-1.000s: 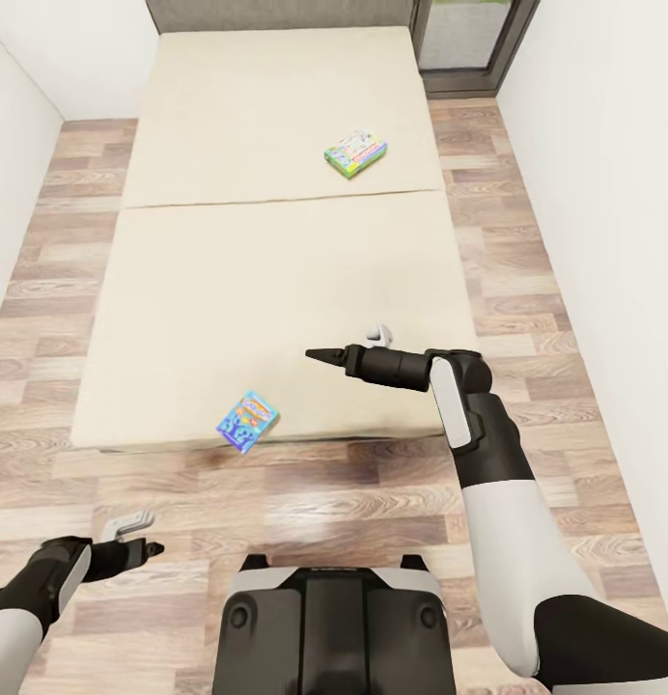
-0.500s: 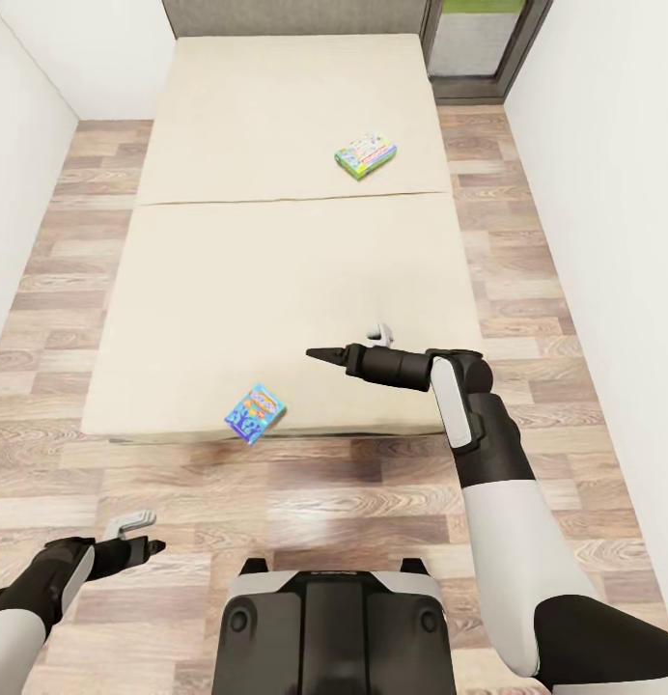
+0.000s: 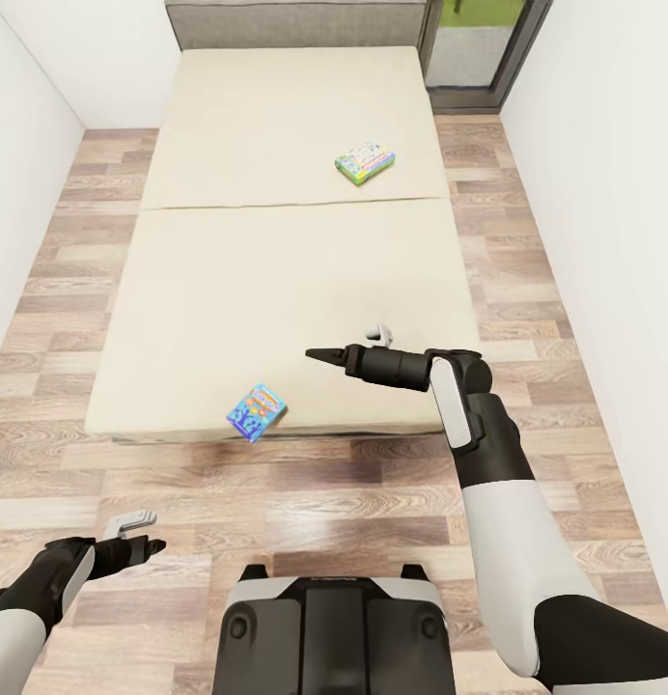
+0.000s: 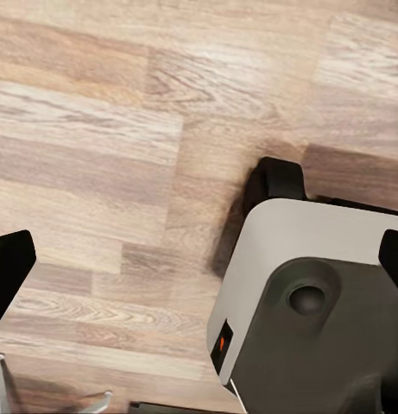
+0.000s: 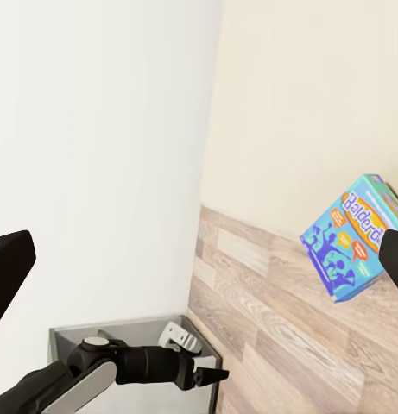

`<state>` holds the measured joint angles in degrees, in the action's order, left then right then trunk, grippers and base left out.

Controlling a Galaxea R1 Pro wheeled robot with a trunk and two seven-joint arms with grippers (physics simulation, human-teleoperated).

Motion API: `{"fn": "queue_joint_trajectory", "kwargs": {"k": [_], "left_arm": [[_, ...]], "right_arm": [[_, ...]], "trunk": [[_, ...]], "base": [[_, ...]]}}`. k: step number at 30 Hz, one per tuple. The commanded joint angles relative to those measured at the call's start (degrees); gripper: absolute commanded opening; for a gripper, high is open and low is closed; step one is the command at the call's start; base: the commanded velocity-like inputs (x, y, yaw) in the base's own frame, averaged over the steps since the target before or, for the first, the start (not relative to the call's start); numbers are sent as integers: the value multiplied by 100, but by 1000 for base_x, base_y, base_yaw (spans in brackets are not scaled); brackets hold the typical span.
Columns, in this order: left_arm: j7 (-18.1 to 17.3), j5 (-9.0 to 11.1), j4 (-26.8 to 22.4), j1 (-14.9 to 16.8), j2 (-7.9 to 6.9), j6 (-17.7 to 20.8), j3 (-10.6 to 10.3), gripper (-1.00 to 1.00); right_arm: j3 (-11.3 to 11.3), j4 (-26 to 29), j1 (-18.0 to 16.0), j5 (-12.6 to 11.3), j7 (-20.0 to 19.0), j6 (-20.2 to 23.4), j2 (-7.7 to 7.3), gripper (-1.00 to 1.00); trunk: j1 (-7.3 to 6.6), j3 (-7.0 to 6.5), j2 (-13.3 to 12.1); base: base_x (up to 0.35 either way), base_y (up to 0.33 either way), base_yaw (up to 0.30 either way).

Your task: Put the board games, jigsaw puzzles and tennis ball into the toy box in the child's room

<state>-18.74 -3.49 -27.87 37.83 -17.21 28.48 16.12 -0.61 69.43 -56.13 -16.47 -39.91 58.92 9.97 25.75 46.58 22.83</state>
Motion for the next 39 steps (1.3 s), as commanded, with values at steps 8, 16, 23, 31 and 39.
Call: {"fn": "queue_joint_trajectory", "kwargs": {"k": [8, 16, 23, 31, 39], "left_arm": [[-42, -38, -8, 1, 7, 35, 40, 100], [-42, -38, -8, 3, 7, 35, 40, 100], [-42, -38, -8, 4, 7, 35, 40, 100], [-42, -38, -8, 0, 7, 35, 40, 100], [-42, -38, -8, 3, 7, 35, 40, 100]], "right_arm": [[-2, 6, -3, 29, -26, 23, 2, 100], [0, 1, -3, 28, -26, 23, 2, 100], [0, 6, -3, 38, -26, 23, 2, 100], [0, 1, -3, 38, -26, 23, 2, 100], [-1, 1, -3, 37, -26, 23, 2, 100]], "trunk": [[4, -68, 9], [4, -142, 9], [4, -207, 9], [4, -282, 9], [4, -356, 9]], "base": [[-1, 0, 0], [0, 0, 0], [0, 0, 0], [0, 0, 0], [0, 0, 0]]}}
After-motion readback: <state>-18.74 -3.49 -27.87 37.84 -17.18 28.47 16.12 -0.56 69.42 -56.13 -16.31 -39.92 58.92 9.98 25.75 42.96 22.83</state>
